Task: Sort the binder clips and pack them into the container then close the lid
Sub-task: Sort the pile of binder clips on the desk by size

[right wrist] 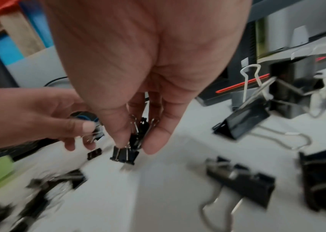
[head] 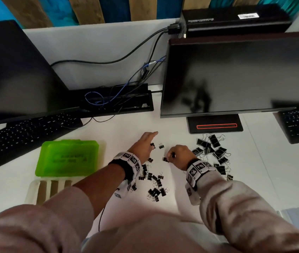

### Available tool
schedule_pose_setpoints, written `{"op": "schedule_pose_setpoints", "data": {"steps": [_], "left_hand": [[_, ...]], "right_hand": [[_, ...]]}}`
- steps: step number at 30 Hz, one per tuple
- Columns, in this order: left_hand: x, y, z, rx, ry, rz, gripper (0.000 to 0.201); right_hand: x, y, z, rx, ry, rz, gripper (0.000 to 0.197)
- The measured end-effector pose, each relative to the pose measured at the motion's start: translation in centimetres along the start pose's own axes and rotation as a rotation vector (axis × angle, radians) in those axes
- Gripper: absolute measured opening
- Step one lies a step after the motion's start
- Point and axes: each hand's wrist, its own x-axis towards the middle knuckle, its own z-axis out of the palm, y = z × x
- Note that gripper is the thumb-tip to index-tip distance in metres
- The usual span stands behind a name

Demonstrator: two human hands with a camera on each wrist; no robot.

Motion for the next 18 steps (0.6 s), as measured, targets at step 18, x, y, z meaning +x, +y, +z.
{"op": "schedule_pose_setpoints", "data": {"steps": [18], "left_hand": [[2.7,-0.8,-0.9,0.049,-0.069,0.136,0.044]], "right_hand": [[4.6,-0.1,-2.2,0.11,0.023,-0.026,0.008]]}}
